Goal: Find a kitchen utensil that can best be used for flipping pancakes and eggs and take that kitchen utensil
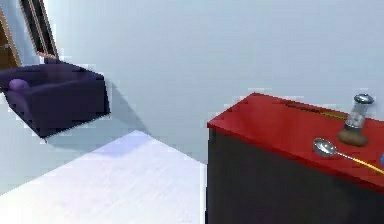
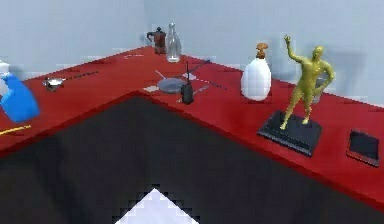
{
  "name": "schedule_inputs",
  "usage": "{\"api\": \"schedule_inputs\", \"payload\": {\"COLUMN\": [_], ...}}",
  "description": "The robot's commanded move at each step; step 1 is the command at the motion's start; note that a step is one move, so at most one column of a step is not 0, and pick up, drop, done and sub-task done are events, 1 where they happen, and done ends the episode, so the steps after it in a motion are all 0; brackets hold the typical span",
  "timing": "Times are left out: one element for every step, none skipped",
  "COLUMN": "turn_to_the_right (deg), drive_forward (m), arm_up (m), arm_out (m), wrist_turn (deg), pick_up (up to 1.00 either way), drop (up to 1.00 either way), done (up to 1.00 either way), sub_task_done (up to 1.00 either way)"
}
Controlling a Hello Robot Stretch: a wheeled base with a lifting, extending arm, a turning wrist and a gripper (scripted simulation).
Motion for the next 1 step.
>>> {"api": "schedule_inputs", "payload": {"turn_to_the_right": [45.0], "drive_forward": [0.0], "arm_up": [0.0], "arm_out": [0.0], "wrist_turn": [0.0], "pick_up": [0.0], "drop": [0.0], "done": [0.0], "sub_task_done": [0.0]}}
